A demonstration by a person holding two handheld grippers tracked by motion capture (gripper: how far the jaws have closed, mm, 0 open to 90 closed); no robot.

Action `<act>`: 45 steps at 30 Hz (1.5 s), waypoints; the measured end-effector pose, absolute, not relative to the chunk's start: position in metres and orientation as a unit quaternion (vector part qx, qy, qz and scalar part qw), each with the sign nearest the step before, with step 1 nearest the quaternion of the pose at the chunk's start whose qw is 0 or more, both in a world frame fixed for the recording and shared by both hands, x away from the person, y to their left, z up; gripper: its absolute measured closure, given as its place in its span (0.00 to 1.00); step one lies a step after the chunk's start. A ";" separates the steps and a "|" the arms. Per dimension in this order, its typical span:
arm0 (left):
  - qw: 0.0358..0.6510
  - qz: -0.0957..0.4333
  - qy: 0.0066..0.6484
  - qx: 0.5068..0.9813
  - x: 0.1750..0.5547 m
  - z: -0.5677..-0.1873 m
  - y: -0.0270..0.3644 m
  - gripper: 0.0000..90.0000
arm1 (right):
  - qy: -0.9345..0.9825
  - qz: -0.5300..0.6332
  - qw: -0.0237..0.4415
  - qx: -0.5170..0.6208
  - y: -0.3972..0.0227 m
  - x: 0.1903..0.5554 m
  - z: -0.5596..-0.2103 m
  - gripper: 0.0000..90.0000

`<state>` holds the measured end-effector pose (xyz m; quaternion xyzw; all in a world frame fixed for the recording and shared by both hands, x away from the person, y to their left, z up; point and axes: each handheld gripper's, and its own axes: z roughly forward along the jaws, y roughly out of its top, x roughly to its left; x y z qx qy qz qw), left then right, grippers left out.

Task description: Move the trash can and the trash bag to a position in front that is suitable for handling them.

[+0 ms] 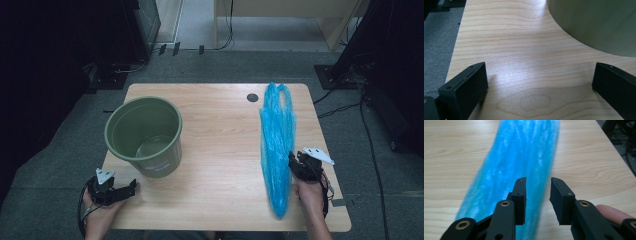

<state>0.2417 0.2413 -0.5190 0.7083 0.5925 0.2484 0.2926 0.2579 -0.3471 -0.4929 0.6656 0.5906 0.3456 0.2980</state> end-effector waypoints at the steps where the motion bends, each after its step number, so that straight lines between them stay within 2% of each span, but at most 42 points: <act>1: 0.293 0.248 0.593 0.708 0.242 -0.519 0.241 0.00 | 0.591 0.350 0.295 0.664 -0.345 0.258 -0.491 0.68; 4: 0.293 0.249 0.593 0.708 0.242 -0.519 0.241 0.00 | 0.581 0.362 0.296 0.667 -0.337 0.263 -0.485 0.55; 8: 0.293 0.249 0.594 0.707 0.242 -0.519 0.241 0.00 | 0.585 0.358 0.293 0.667 -0.319 0.279 -0.483 0.42; 18: 0.293 0.249 0.594 0.707 0.242 -0.519 0.241 0.00 | 0.612 0.287 0.300 0.673 -0.294 0.300 -0.509 0.48; 33: 0.293 0.249 0.594 0.707 0.242 -0.519 0.241 0.00 | 0.576 0.267 0.320 0.703 -0.341 0.278 -0.521 0.48; 37: 0.295 0.250 0.592 0.707 0.241 -0.519 0.242 0.00 | 0.567 0.283 0.327 0.701 -0.348 0.272 -0.512 0.48; 40: 0.300 0.252 0.597 0.700 0.241 -0.517 0.244 0.08 | 0.564 0.297 0.335 0.694 -0.347 0.270 -0.500 0.48; 44: 0.299 0.257 0.615 0.683 0.243 -0.514 0.249 0.08 | 0.563 0.316 0.347 0.680 -0.338 0.268 -0.481 0.48; 45: 0.301 0.267 0.621 0.673 0.242 -0.512 0.251 0.13 | 0.564 0.321 0.348 0.676 -0.334 0.267 -0.476 0.48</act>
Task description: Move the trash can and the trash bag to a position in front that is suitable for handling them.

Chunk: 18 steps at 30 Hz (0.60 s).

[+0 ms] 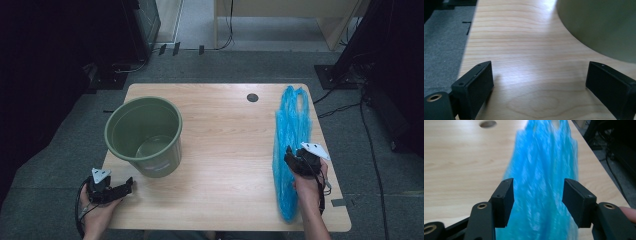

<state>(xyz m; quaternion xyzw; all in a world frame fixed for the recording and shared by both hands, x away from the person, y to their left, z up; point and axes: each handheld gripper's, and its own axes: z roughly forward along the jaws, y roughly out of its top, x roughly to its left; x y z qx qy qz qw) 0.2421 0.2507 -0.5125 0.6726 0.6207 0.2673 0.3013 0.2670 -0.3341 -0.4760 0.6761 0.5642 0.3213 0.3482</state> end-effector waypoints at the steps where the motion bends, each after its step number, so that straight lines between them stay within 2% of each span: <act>1: 0.309 0.272 0.626 0.662 0.242 -0.510 0.253 0.16 | 0.566 0.328 0.349 0.671 -0.330 0.267 -0.471 0.48; 3: 0.324 0.273 0.634 0.647 0.244 -0.504 0.258 0.19 | 0.570 0.340 0.352 0.660 -0.320 0.266 -0.463 0.48; 6: 0.341 0.298 0.644 0.617 0.246 -0.492 0.263 0.40 | 0.578 0.362 0.353 0.641 -0.299 0.268 -0.448 0.49; 7: 0.347 0.302 0.646 0.609 0.248 -0.488 0.264 0.40 | 0.578 0.362 0.353 0.641 -0.299 0.268 -0.448 0.49; 9: 0.363 0.308 0.646 0.596 0.251 -0.481 0.265 0.48 | 0.582 0.370 0.353 0.633 -0.289 0.270 -0.444 0.50; 14: 0.397 0.294 0.640 0.589 0.263 -0.470 0.261 0.64 | 0.591 0.389 0.343 0.618 -0.265 0.277 -0.439 0.56; 18: 0.403 0.292 0.628 0.598 0.271 -0.466 0.251 0.72 | 0.606 0.399 0.333 0.603 -0.245 0.281 -0.439 0.57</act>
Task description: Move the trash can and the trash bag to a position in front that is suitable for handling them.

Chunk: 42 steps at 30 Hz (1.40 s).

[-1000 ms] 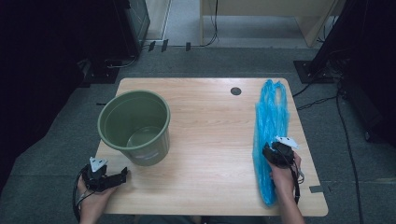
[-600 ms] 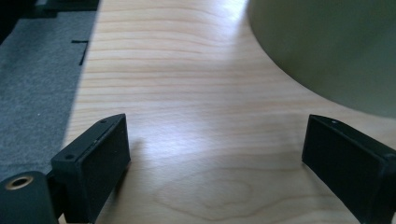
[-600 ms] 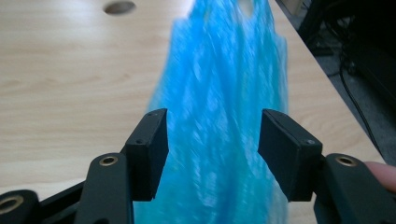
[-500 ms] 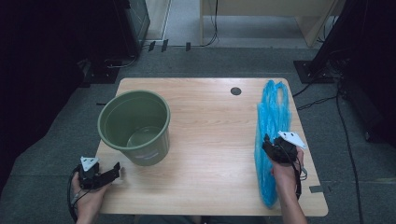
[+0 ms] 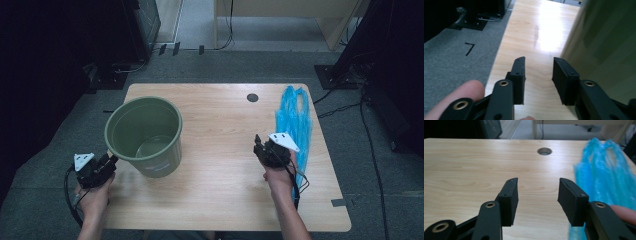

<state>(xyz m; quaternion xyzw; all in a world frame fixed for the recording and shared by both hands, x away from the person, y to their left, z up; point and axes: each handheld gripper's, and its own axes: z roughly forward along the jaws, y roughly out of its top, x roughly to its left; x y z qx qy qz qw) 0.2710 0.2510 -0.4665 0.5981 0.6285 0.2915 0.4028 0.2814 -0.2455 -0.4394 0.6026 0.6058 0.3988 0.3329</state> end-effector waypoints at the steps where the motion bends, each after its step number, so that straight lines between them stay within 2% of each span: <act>1: 0.404 0.293 0.626 0.599 0.272 -0.466 0.248 0.74 | 0.609 0.401 0.332 0.599 -0.241 0.282 -0.440 0.58; 14: 0.400 0.299 0.609 0.616 0.277 -0.458 0.228 0.87 | 0.626 0.421 0.319 0.574 -0.186 0.294 -0.436 0.67; 20: 0.401 0.303 0.605 0.617 0.277 -0.456 0.221 0.89 | 0.633 0.422 0.312 0.569 -0.171 0.298 -0.441 0.71; 29: 0.406 0.298 0.600 0.622 0.278 -0.456 0.211 0.90 | 0.645 0.428 0.301 0.557 -0.146 0.309 -0.448 0.85; 42: 0.412 0.291 0.583 0.637 0.280 -0.457 0.187 0.91 | 0.655 0.439 0.289 0.543 -0.115 0.323 -0.459 0.89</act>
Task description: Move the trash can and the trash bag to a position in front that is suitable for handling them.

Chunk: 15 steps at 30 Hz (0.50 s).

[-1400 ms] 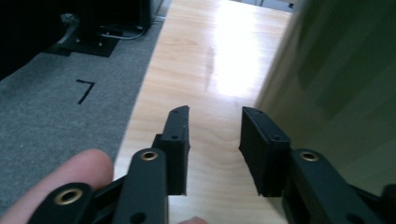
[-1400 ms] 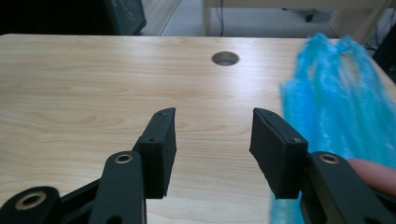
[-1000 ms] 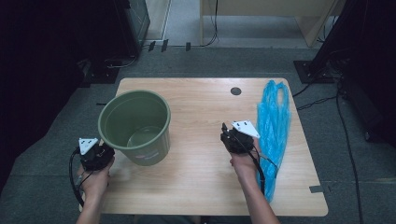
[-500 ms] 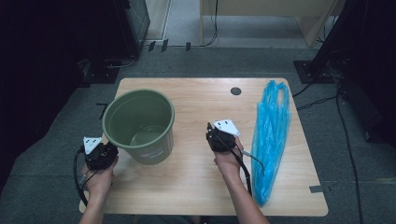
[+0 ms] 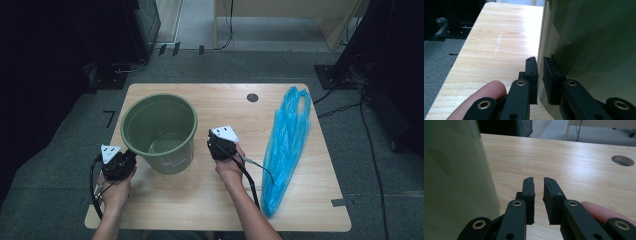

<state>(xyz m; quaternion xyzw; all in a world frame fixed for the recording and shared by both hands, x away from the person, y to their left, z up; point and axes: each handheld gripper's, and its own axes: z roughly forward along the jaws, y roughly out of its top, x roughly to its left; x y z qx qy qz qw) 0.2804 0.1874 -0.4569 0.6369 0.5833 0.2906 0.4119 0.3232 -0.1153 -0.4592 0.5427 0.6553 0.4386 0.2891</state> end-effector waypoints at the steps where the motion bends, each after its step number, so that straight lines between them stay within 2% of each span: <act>1: 0.413 0.290 0.582 0.637 0.280 -0.457 0.185 0.92 | 0.657 0.440 0.288 0.540 -0.114 0.323 -0.460 0.89; 7: 0.415 0.285 0.566 0.653 0.281 -0.457 0.167 0.92 | 0.665 0.466 0.277 0.513 -0.107 0.320 -0.461 0.90; 15: 0.408 0.293 0.570 0.650 0.283 -0.457 0.152 1.00 | 0.663 0.462 0.281 0.518 -0.110 0.319 -0.460 1.00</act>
